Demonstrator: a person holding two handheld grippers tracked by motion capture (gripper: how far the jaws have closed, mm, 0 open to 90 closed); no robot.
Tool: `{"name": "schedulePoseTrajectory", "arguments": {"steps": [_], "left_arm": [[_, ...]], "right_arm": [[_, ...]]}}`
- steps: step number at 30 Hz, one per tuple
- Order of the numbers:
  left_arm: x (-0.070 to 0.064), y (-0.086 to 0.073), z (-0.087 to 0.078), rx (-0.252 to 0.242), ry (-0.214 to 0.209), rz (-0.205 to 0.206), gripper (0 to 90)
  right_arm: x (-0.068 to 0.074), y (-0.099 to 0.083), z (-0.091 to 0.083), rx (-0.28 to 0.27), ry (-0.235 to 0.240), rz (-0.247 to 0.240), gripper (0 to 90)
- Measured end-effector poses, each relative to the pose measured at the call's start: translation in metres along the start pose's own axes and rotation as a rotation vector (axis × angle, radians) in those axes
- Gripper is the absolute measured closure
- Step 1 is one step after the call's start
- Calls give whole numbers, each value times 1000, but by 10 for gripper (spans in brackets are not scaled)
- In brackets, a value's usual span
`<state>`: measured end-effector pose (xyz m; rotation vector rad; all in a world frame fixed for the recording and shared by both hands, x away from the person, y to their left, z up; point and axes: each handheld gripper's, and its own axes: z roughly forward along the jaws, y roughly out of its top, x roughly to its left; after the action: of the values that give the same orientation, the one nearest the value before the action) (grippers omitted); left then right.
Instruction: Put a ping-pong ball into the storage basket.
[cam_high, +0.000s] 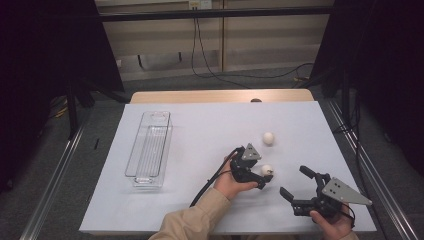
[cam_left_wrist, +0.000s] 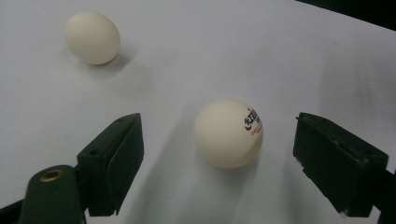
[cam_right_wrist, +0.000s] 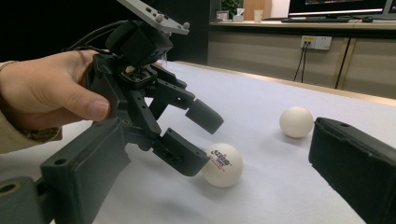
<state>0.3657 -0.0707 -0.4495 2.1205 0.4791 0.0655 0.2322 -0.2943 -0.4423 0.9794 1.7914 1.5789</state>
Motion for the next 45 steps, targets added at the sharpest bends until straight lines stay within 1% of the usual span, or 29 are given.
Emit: {"name": "schedulePoseTrajectory", "arguments": {"steps": [6,7,8,11,13,16,19,22,24,27,28,29,31,32,33,34,35,37,40,43,45], "left_arm": [[1,1,4,5,-16,2,197],[1,1,4,7,-14,2,204],[1,0,4,13,-15,-2,209],[2,0,6,9,-19,-10,231],[2,0,7,13,-32,-6,244],[1,0,9,23,-41,-4,259],[1,-1,12,26,-43,-3,284],[2,-2,13,43,-42,-15,325],[3,-2,15,46,-45,-14,336],[1,0,19,68,-42,1,349],[1,0,20,63,-46,-5,354],[0,1,21,69,-48,-2,360],[-1,2,23,75,-40,11,394],[-1,2,24,79,-36,5,421],[-1,2,24,80,-36,9,441],[0,2,24,94,-35,21,459],[0,2,24,94,-33,21,474],[0,2,24,88,-38,4,507],[-1,3,21,107,-47,13,509],[-1,4,18,105,-52,13,510],[0,4,16,95,-54,1,510]], "right_arm": [[0,0,0,0,0,0,33],[0,0,0,0,0,0,33],[0,0,0,0,1,-3,33],[0,0,0,1,0,-3,33],[0,0,0,1,1,-3,33],[-1,0,0,2,0,-2,33],[0,0,0,5,-3,0,33],[0,0,0,6,-1,-3,33],[-1,-1,0,6,-2,-2,33],[-1,-1,1,11,-2,-6,33],[-1,-1,0,10,-3,1,34],[-1,-1,0,8,-3,1,34],[-1,-1,0,8,-5,1,34],[-2,-1,0,7,-5,1,34],[-2,-1,0,7,-5,1,34],[-2,-1,0,7,-4,-1,34],[-2,-1,0,7,-4,0,34],[-2,-1,0,8,-4,-1,34],[-1,-1,0,7,-3,1,34],[-1,-1,1,9,-2,0,34],[0,-1,1,11,0,0,34]]}}
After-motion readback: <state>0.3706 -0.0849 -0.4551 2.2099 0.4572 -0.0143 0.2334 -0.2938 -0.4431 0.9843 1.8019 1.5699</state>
